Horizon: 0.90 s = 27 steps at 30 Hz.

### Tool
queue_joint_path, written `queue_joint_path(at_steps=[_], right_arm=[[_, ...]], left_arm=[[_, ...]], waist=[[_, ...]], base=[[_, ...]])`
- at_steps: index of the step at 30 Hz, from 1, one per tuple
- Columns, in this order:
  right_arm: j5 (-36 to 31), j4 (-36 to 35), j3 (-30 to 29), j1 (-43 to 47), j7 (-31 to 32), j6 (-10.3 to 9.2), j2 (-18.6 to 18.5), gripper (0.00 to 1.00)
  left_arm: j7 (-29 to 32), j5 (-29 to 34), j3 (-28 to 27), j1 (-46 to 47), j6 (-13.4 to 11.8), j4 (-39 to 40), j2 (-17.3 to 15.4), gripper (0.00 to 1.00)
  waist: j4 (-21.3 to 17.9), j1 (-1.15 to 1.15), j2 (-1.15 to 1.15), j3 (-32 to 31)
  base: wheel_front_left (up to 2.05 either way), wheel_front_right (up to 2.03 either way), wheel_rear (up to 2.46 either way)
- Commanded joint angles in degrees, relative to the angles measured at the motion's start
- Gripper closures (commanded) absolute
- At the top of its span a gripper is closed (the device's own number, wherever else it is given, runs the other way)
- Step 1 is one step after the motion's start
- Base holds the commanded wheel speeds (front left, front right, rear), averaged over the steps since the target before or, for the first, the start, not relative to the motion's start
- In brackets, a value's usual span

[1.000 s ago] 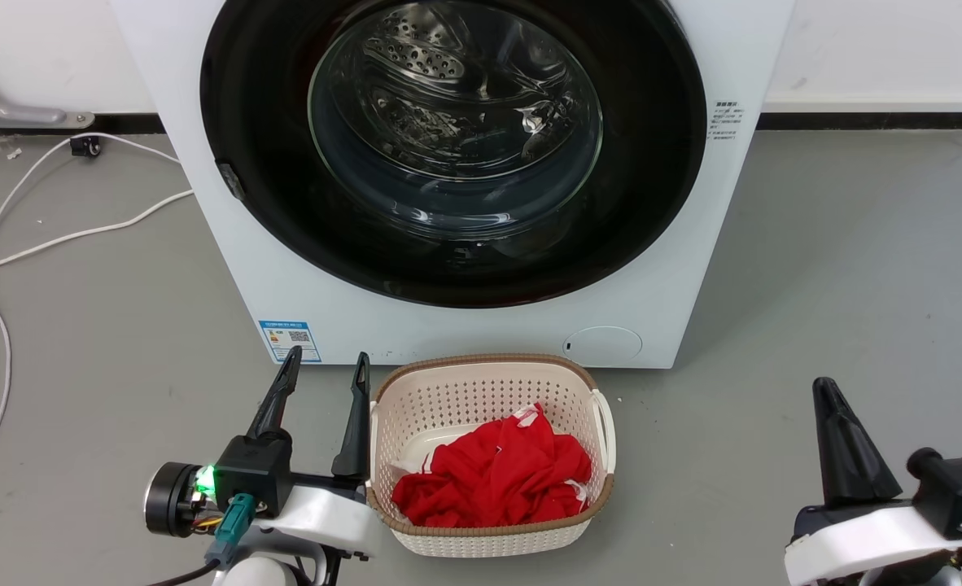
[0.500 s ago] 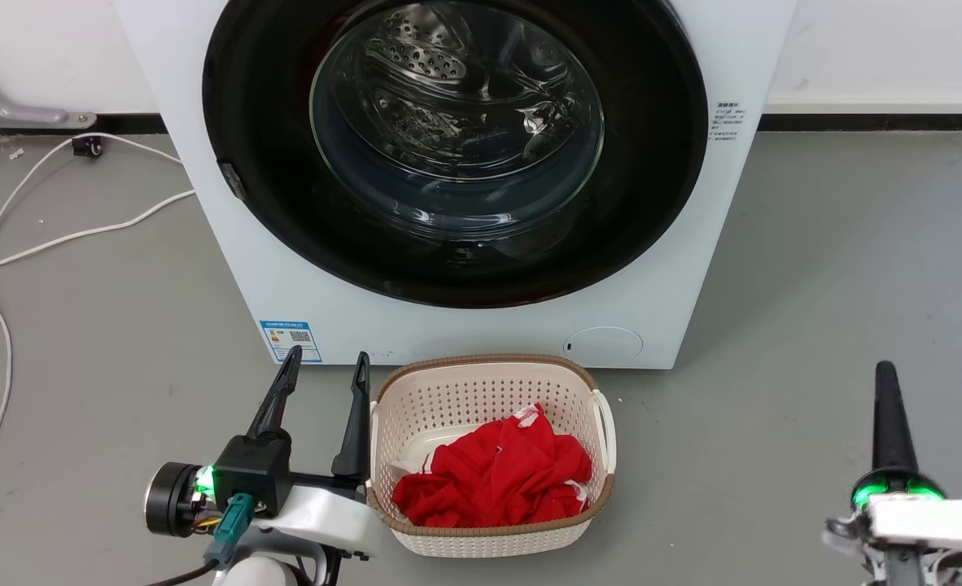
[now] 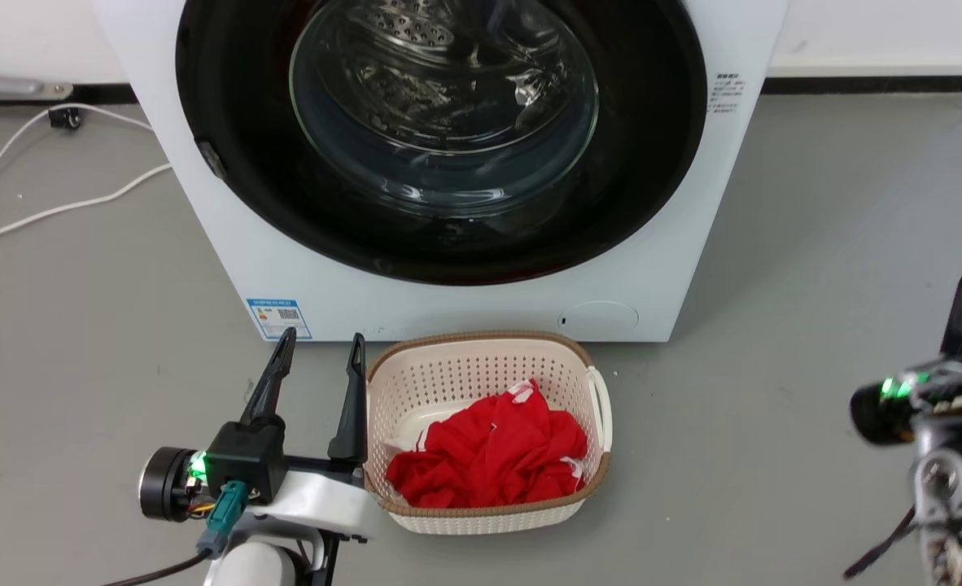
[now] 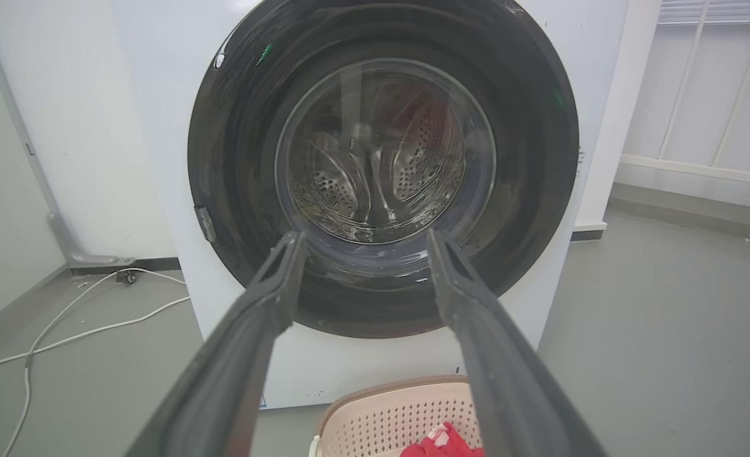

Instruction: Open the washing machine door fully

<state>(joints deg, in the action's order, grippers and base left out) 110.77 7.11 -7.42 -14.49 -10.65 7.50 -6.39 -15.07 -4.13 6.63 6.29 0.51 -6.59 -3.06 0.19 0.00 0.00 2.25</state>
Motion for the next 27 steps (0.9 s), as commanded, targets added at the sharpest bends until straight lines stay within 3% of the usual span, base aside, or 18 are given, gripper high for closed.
queue_joint_path(at_steps=[1,8,17,22,27], right_arm=[[2.44,1.49,-0.12,-2.84,0.40,-0.02,-1.55,1.00],[9.43,11.53,6.93,-17.55,1.71,-0.02,-14.09,1.00],[9.37,23.77,24.49,-39.72,8.39,-0.02,-28.15,1.00],[7.07,31.27,37.00,-52.75,14.84,-0.02,-31.03,1.00],[4.46,39.70,47.56,-64.38,21.30,-0.02,-28.98,1.00]], left_arm=[[-0.15,0.10,-0.08,0.86,0.03,0.22,0.02,0.00],[-0.14,0.50,-0.69,4.06,0.73,1.21,-0.28,0.00],[-0.14,1.20,-0.45,7.78,0.97,2.32,-0.14,0.00],[-0.14,0.85,0.08,9.40,0.70,2.78,-0.01,0.00],[-0.14,0.54,0.62,10.68,0.45,3.21,0.07,0.00]], waist=[[0.13,0.00,0.00,0.94],[1.28,0.00,0.00,4.71],[2.70,0.00,0.00,10.66],[3.20,0.00,0.00,13.66],[3.42,0.00,0.00,16.40]], base=[[0.00,0.00,0.00],[0.00,0.00,0.00],[0.00,0.00,0.00],[0.00,0.00,0.00],[0.00,0.00,0.00]])
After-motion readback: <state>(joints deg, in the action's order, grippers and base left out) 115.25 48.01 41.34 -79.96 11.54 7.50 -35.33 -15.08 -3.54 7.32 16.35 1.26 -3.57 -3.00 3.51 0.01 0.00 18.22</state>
